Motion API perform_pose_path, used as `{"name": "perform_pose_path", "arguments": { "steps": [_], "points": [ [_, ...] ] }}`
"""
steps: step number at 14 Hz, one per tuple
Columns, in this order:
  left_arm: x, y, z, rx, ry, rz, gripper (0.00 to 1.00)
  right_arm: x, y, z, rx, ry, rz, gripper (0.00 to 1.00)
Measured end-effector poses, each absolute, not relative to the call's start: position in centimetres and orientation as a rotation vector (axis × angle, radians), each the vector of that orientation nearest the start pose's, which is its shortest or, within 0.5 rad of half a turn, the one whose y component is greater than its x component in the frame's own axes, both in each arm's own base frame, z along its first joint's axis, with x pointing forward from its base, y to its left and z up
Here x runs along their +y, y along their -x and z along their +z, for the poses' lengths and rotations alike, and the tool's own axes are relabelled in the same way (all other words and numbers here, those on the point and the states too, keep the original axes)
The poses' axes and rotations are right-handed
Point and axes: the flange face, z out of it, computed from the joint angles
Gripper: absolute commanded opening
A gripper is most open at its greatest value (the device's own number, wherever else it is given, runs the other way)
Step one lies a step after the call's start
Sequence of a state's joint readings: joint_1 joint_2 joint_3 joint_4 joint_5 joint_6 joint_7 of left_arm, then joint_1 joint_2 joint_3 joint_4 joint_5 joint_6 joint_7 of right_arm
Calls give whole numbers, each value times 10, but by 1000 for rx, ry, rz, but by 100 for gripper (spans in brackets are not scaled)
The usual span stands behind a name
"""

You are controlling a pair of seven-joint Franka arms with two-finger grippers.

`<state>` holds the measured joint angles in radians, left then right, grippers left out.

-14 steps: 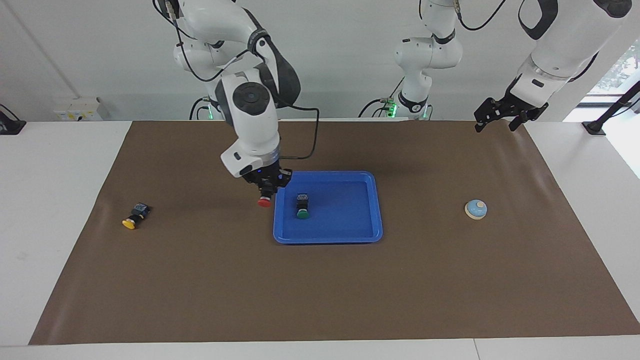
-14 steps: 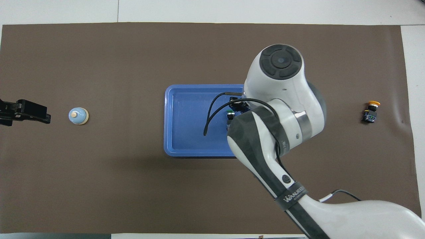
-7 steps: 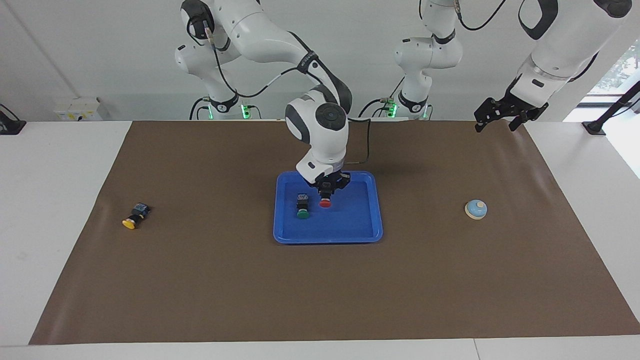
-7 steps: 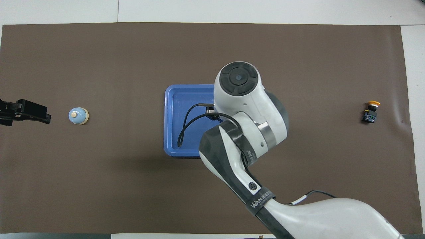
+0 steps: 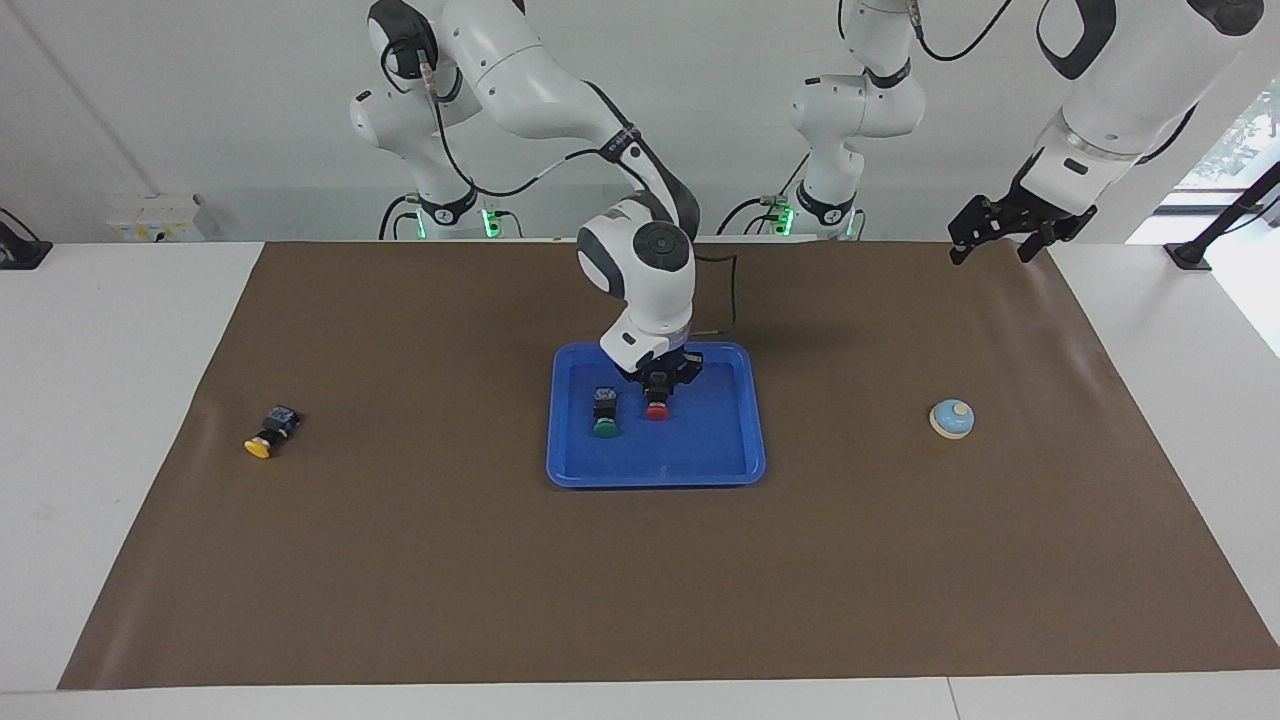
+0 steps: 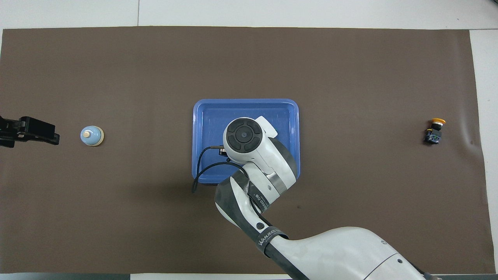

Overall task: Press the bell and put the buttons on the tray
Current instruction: 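Place the red button in the tray beside the green one, then move the right gripper back toward the yellow button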

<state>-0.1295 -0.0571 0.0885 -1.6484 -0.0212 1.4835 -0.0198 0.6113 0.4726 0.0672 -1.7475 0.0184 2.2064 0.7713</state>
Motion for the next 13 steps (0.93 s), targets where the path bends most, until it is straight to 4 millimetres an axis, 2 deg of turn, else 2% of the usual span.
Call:
{"name": "perform_pose_path", "arguments": {
  "steps": [4, 6, 7, 8, 11, 13],
  "points": [
    [-23, -525, 612, 35, 3160, 172, 100, 408, -517, 315, 227, 3125, 88, 100],
    [-23, -525, 612, 35, 3160, 172, 100, 388, -533, 343, 287, 3133, 97, 100],
    [-23, -525, 612, 35, 3160, 172, 100, 364, -546, 365, 348, 3129, 97, 100],
    [-23, -525, 612, 35, 3160, 172, 100, 331, -561, 389, 402, 3124, 97, 100],
    [-23, -525, 612, 35, 3160, 172, 100, 197, -596, 452, 441, 3123, 108, 100],
    [-23, -525, 612, 35, 3160, 172, 100, 113, -606, 470, 434, 3160, 110, 100]
  ]
}}
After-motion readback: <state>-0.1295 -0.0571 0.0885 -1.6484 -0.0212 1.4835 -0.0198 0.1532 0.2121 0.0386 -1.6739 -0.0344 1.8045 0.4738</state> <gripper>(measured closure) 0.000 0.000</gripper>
